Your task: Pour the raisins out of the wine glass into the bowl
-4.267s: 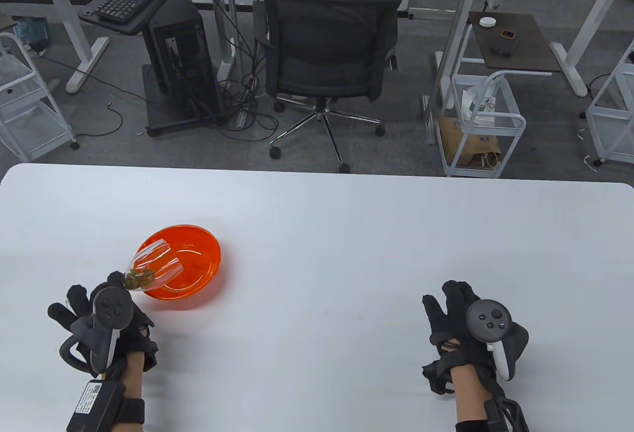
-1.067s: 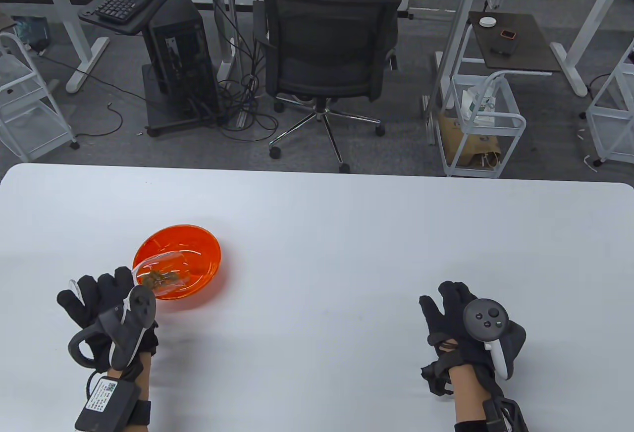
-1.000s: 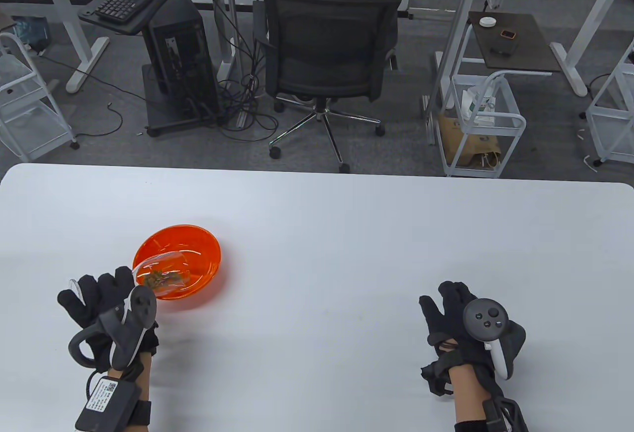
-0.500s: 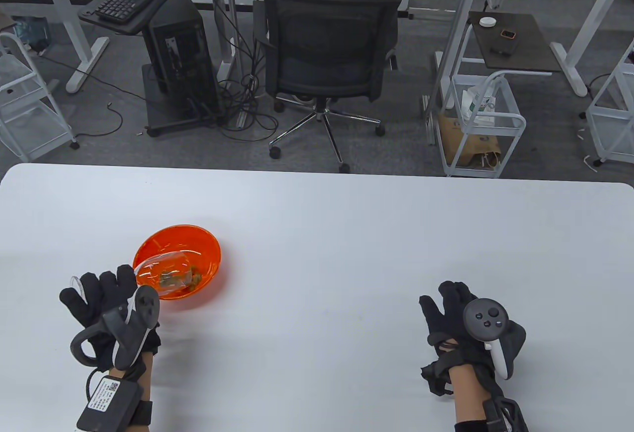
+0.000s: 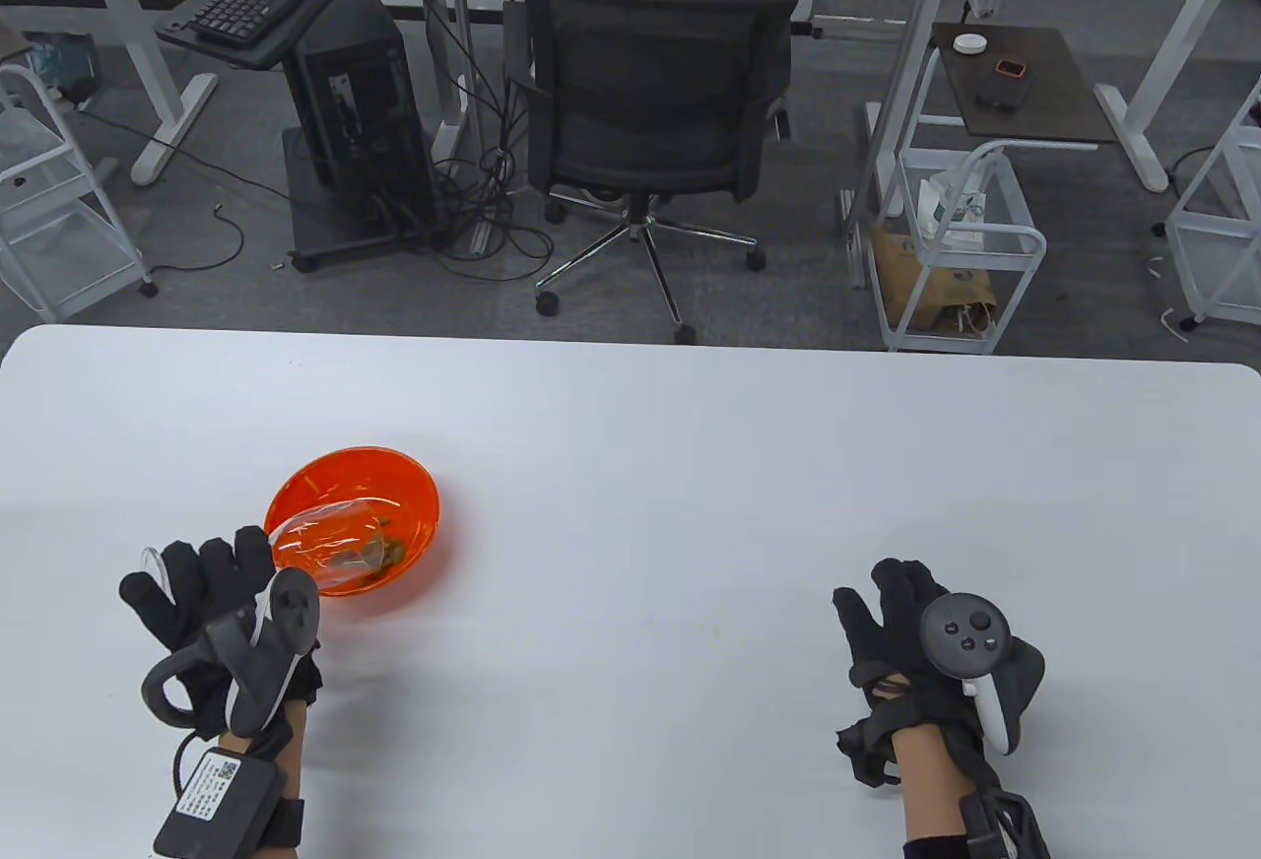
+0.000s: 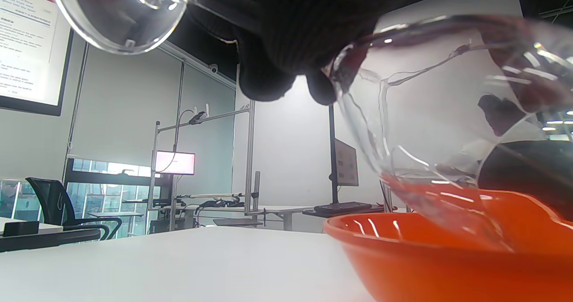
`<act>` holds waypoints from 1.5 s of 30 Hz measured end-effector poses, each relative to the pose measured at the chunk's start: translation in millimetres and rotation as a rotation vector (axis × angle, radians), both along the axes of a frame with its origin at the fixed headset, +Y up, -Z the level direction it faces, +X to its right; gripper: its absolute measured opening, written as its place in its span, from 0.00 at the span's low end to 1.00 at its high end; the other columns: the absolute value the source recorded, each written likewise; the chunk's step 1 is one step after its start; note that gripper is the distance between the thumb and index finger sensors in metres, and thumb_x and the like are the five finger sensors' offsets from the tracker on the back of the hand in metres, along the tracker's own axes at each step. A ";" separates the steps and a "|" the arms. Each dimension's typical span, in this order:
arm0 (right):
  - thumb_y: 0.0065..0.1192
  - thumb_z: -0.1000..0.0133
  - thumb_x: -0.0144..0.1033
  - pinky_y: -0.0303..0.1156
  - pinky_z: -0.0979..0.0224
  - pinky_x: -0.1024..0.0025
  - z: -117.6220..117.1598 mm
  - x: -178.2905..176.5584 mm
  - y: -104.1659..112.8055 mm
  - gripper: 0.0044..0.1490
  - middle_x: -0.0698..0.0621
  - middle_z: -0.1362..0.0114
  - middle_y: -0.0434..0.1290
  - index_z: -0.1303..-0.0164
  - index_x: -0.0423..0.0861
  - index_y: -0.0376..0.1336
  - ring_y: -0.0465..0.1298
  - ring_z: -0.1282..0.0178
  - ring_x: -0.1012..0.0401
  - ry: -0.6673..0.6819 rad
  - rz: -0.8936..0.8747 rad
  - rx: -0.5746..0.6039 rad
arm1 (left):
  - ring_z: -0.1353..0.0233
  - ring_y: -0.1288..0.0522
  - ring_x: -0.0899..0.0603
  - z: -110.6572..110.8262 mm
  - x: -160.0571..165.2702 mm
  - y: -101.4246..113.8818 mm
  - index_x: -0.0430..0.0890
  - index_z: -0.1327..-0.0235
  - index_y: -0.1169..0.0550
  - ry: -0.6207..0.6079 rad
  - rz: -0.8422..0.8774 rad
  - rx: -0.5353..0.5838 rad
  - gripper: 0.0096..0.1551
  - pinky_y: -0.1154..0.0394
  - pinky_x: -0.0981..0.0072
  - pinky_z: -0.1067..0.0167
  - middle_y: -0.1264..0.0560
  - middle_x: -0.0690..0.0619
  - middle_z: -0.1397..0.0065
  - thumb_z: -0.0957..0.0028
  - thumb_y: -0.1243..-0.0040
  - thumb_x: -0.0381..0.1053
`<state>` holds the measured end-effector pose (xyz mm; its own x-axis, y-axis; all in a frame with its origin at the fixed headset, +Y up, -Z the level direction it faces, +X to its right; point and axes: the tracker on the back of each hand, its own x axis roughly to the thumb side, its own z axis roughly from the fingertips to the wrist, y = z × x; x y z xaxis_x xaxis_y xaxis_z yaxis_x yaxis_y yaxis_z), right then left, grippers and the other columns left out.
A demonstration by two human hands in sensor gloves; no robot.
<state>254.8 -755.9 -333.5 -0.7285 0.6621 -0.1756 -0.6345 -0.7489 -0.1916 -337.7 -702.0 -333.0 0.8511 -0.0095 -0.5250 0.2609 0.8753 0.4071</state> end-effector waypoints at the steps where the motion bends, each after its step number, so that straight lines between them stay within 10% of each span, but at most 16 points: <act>1: 0.58 0.43 0.60 0.34 0.24 0.25 0.0 0.1 0.0 0.47 0.33 0.14 0.51 0.22 0.42 0.55 0.49 0.20 0.26 -0.001 0.000 0.000 | 0.22 0.38 0.39 0.1 -0.4 -0.1 0.56 0.39 0.15 -0.001 0.012 0.002 0.26 0.68 0.38 0.29 0.18 0.48 0.30 0.51 0.32 0.38; 14: 0.58 0.43 0.60 0.34 0.24 0.25 0.1 0.7 1.0 0.47 0.33 0.14 0.51 0.22 0.42 0.55 0.49 0.20 0.26 -0.016 -0.032 0.016 | 0.26 0.27 0.31 5.4 3.4 6.5 0.50 0.37 0.20 -0.107 0.276 0.052 0.27 0.57 0.38 0.27 0.18 0.47 0.31 0.52 0.32 0.43; 26: 0.58 0.43 0.60 0.34 0.24 0.25 -0.2 -0.3 4.8 0.47 0.33 0.14 0.51 0.22 0.41 0.55 0.49 0.20 0.26 0.003 -0.112 0.041 | 0.25 0.24 0.39 -27.5 74.4 -11.9 0.59 0.38 0.19 -0.532 1.146 -0.050 0.28 0.33 0.42 0.28 0.18 0.53 0.28 0.55 0.27 0.48; 31: 0.58 0.43 0.60 0.34 0.24 0.25 -0.3 -7.3 8.0 0.47 0.33 0.14 0.51 0.22 0.42 0.55 0.49 0.20 0.26 0.035 -0.120 0.055 | 0.25 0.24 0.39 -56.4 114.0 -27.2 0.62 0.39 0.19 -0.477 1.368 -0.167 0.27 0.31 0.44 0.28 0.19 0.53 0.27 0.54 0.27 0.47; 45: 0.58 0.43 0.60 0.34 0.24 0.25 1.3 -12.9 12.6 0.47 0.33 0.14 0.51 0.22 0.41 0.55 0.49 0.20 0.26 0.068 -0.153 0.065 | 0.28 0.20 0.44 -105.3 144.3 -71.5 0.66 0.41 0.18 -0.295 1.278 -0.157 0.26 0.31 0.45 0.27 0.17 0.56 0.29 0.54 0.26 0.49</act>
<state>242.0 -743.3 -332.2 -0.6272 0.7745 -0.0825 -0.7530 -0.6301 -0.1898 -193.3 -773.5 -438.3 0.3869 0.8370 -0.3869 -0.8592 0.4795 0.1783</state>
